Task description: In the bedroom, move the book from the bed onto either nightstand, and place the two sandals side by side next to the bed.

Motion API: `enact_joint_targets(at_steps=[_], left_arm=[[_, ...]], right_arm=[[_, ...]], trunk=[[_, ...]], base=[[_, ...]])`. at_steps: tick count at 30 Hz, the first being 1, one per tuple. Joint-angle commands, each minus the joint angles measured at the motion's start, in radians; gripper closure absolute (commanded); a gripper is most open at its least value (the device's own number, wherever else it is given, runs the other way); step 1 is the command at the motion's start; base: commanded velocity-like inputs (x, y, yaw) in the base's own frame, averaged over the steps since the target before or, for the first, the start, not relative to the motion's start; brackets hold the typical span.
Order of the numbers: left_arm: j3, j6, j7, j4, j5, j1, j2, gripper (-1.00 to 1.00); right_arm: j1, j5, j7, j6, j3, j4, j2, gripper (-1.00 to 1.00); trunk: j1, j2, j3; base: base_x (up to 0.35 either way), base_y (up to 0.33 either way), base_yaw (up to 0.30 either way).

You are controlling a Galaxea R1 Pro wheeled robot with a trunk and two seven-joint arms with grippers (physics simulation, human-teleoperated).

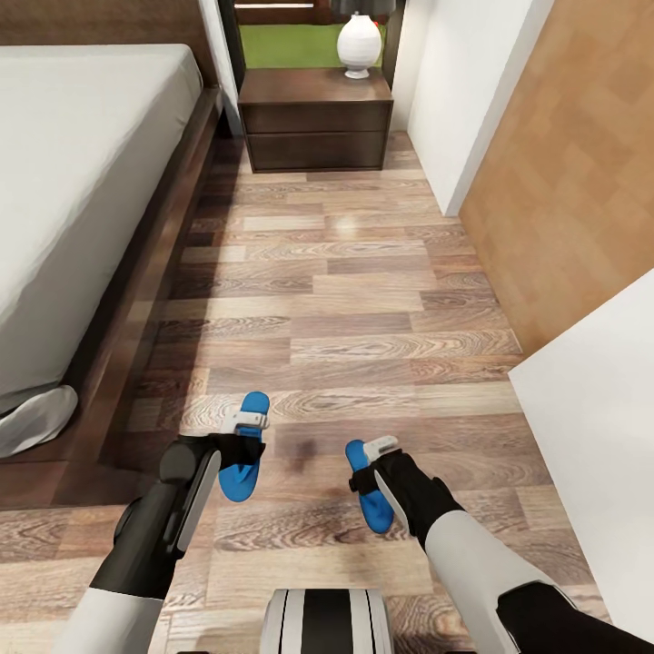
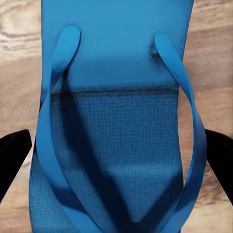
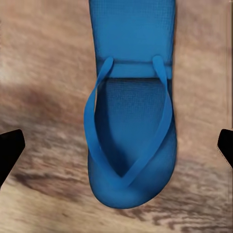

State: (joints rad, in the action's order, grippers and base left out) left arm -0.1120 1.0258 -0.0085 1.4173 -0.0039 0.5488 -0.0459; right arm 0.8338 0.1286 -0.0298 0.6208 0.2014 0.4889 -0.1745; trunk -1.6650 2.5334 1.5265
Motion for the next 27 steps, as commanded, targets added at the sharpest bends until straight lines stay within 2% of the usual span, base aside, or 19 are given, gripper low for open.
enact_joint_targets(at_steps=[1, 12, 22, 27], left_arm=[[0.0, 0.004, -0.001, 0.001, -0.001, 0.0, 0.0, 1.0], [0.0, 0.003, -0.001, 0.002, -0.001, 0.0, 0.0, 1.0], [-0.001, 0.001, -0.001, 0.002, -0.001, 0.0, 0.0, 1.0], [-0.017, 0.0, -0.001, 0.002, -0.001, 0.0, 0.0, 1.0]], right_arm=[[0.002, 0.009, -0.003, 0.005, 0.002, 0.001, 0.0, -1.0], [0.014, 0.009, -0.002, -0.001, 0.0, 0.001, 0.0, -1.0], [0.031, 0.009, -0.001, -0.002, -0.003, 0.0, 0.001, -1.0], [0.037, 0.009, -0.001, -0.002, -0.003, 0.0, 0.001, -1.0]], trunk=[[0.0, 0.0, 0.001], [0.0, 0.0, 0.001], [-0.004, 0.003, 0.039], [-0.004, 0.003, 0.039]], base=[[0.0, 0.0, 0.0], [0.0, 0.0, 0.0], [0.0, 0.0, 0.0], [0.0, 0.0, 0.0]])
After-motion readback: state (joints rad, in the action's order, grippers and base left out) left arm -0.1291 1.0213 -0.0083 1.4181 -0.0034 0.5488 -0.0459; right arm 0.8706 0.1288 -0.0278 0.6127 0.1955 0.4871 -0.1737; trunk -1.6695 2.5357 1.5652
